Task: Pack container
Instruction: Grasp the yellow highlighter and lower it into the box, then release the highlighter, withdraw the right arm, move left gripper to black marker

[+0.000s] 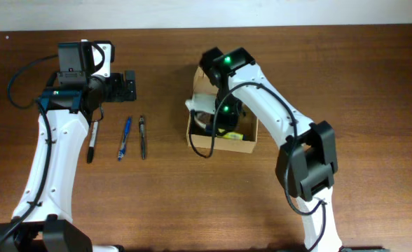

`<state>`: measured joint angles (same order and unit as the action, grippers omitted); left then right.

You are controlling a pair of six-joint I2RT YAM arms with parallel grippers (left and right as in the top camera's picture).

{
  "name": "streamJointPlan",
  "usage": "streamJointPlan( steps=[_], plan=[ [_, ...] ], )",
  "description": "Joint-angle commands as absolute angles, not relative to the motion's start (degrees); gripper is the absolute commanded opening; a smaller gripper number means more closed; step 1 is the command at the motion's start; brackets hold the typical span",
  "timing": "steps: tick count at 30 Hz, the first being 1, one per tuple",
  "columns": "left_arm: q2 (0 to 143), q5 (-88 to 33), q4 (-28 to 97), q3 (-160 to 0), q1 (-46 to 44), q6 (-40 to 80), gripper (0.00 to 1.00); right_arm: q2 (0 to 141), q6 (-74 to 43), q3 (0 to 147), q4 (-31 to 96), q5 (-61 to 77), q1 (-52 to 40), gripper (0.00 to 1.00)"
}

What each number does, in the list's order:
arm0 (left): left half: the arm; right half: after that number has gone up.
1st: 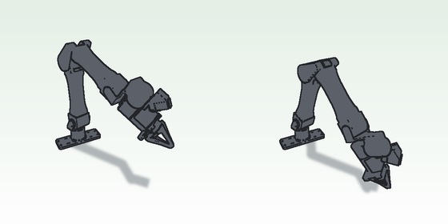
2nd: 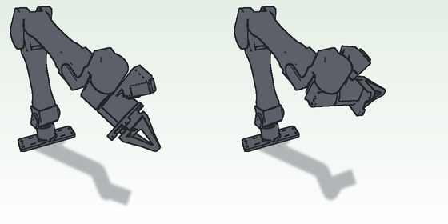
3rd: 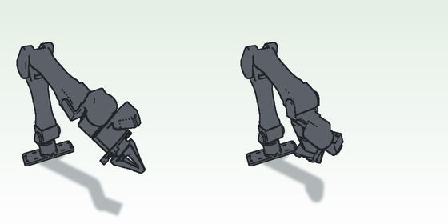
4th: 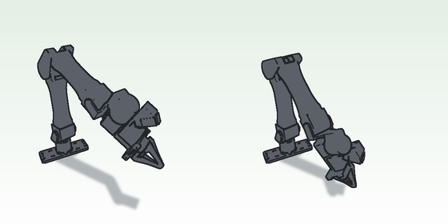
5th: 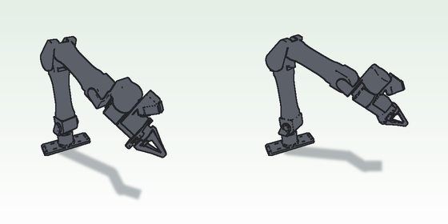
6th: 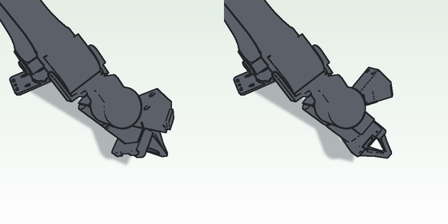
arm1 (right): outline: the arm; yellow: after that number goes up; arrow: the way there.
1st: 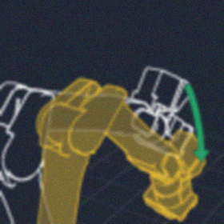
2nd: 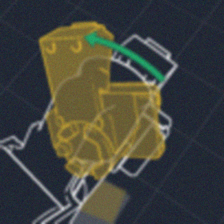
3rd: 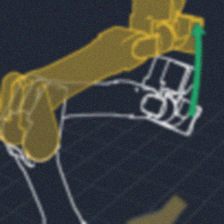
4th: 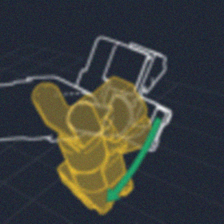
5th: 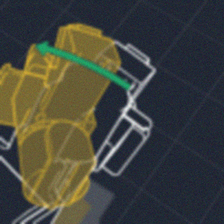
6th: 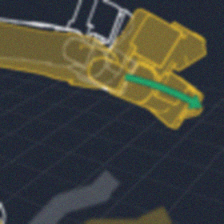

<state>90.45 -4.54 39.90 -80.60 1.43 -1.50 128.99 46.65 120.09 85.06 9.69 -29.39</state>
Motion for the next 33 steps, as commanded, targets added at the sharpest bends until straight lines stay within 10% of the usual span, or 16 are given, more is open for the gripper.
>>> streamJointPlan(
  steps=[1,12,22,26,33],
  plan=[
    [90.4,-5.2,39.9,-81.7,1.7,-2.2,0.99,120.9,42.5,126.3,85.3,8.7,-29.1,0.47],
    [90.4,-5.1,38.5,-81.7,1.7,-2.2,0.99,110.4,33.1,127.4,82.1,6.2,-20.0,0.5],
    [90.4,-5.2,36.9,-81.7,1.7,-2.2,0.99,112.0,10.0,127.2,75.4,10.4,12.5,0.68],
    [90.4,-6.4,37.4,-81.7,1.6,-2.2,0.99,114.1,9.0,127.2,76.0,16.9,23.4,0.99],
    [90.5,-5.9,43.9,-81.7,1.6,-2.2,0.99,115.6,6.7,127.2,78.8,19.8,32.7,0.99]
  ],
)
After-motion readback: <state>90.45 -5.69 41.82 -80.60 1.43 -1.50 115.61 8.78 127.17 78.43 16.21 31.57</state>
